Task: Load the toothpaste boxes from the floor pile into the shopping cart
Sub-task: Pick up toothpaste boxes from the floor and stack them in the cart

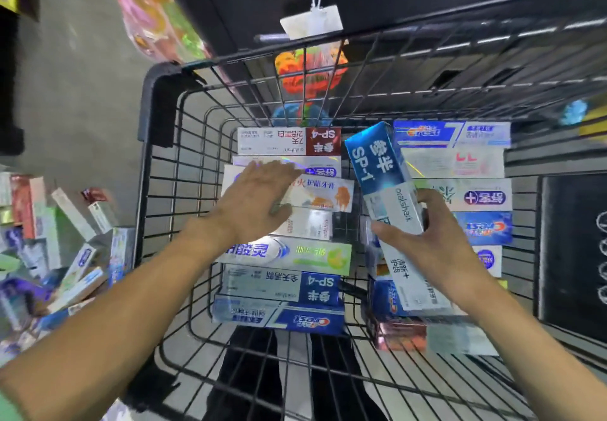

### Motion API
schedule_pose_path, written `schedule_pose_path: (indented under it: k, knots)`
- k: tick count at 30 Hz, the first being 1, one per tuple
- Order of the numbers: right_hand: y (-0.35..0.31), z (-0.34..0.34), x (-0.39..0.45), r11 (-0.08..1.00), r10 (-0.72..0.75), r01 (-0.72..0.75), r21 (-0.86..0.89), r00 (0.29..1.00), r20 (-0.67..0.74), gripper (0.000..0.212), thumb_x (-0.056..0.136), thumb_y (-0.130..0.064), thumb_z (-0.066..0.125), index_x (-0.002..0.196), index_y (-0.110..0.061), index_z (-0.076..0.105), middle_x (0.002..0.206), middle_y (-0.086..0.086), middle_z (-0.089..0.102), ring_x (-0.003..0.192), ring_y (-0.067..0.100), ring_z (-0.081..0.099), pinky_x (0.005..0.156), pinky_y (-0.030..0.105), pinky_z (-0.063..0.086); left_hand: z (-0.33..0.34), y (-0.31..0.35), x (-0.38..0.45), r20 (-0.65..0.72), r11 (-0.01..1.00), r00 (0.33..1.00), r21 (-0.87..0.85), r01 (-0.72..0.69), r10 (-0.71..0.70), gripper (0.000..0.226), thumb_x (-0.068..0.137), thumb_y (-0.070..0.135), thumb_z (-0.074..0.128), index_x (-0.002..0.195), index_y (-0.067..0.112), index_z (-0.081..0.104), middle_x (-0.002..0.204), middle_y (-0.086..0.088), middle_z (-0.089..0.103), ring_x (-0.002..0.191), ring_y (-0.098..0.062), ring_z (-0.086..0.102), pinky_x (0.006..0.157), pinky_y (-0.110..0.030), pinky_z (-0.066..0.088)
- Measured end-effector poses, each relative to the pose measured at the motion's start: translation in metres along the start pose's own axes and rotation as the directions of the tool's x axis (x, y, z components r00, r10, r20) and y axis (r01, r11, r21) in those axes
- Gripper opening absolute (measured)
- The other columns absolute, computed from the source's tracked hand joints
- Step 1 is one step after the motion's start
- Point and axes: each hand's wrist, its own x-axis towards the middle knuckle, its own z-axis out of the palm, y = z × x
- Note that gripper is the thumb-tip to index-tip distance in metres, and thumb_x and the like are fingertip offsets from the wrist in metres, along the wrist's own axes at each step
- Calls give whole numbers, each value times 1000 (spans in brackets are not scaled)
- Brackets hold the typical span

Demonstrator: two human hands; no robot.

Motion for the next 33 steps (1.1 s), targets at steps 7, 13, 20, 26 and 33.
schedule_pose_path:
  k: [7,13,20,26,33]
  knots:
    - [-22,17,8,986,-95,111,-125,987,132,97,67,-37,92,142,-38,31,100,-23,60,86,-12,56,62,0,41,-33,12,-63,-197,979,976,197,-52,91,56,99,39,45,150,16,43,153,-12,46,147,-32,35,122,-52,19]
    - [-45,42,33,778,-233,335,-531,939,251,105,69,-49,85,151,-33,21,137,1,54,116,25,58,87,34,49,-79,-6,-86,-569,948,822,265,175,7,60,94,33,53,147,4,47,156,-21,40,150,-38,25,124,-56,14]
    - [-95,68,78,324,-273,508,-798,858,435,103,79,-54,73,157,-27,12,148,5,45,126,32,56,88,43,50,-75,-16,-79,-577,984,812,73,161,-90,72,103,37,51,159,2,21,168,-16,12,157,-29,4,125,-51,19]
    - [-110,87,104,331,-240,493,-805,869,433,90,83,-43,74,151,-18,20,124,11,60,107,35,60,75,38,43,-75,-16,-78,-598,980,796,91,177,-88,69,97,32,52,154,1,32,166,-18,21,156,-31,11,127,-44,9]
    - [-99,109,122,379,-326,557,-739,827,457,78,88,-32,71,153,-11,33,146,12,40,131,32,41,110,46,40,-77,-14,-78,-591,983,797,38,180,-123,68,97,30,53,154,0,32,166,-15,22,156,-26,9,127,-40,10]
